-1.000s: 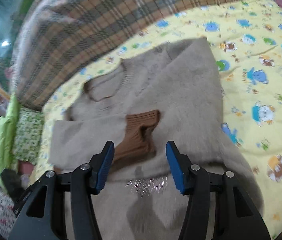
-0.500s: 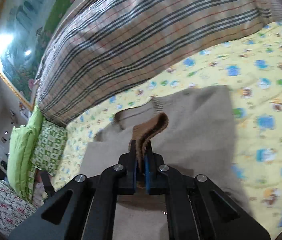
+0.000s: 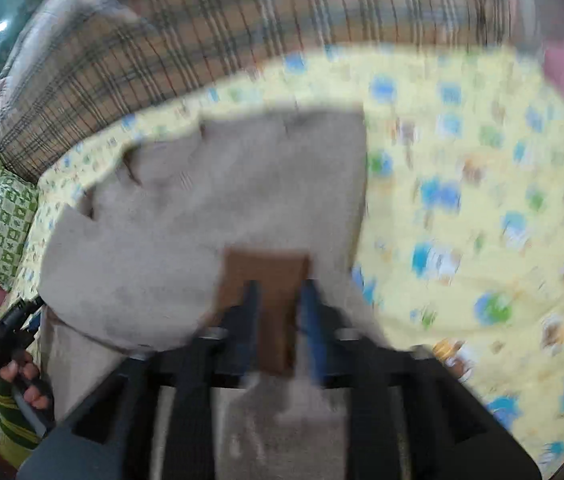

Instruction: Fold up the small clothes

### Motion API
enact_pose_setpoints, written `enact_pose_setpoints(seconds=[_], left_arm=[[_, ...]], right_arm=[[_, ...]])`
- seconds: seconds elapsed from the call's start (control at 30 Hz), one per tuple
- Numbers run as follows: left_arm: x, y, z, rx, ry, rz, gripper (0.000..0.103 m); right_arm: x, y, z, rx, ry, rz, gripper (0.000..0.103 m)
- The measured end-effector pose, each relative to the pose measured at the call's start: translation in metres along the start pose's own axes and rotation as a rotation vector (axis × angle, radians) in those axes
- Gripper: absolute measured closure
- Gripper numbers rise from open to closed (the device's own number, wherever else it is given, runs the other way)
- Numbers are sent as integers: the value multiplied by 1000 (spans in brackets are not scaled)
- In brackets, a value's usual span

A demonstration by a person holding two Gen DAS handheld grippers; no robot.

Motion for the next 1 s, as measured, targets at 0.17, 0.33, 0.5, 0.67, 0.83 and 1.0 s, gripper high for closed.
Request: enact_pose_setpoints(seconds=[0.17,0.33,0.5,0.67,0.83,1.0], left_arm=[[-2,-3,-2,-16,-27,-5,38],[-1,-2,1,-5,-56,-12,33],[0,-3,2,-10,-90,-27,29],[3,-3,2,-16,-134,-54,26],[-1,-4,1,-24,-124,-39,24],[6,-2,-1,-17,-175,-78,24]], right_arm=[[74,44,35,59,415,5,34],[167,76,133,266,588,-92,34],[219,90,220,454,629,-102,34],[252,65,287,799,702,-53,32],[288,75,311,666,846,-32,32],[285,96,300,413,927,86,32]])
Point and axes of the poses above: each gripper's, at about its wrist camera, not at the fingertips, and z roughly the way its jaws point, x to its left, y to its top, the point moved 4 cm from there along z, roughly the way its jaws point, and after that the axes turned 11 degrees about y, right-handed, at the moved point
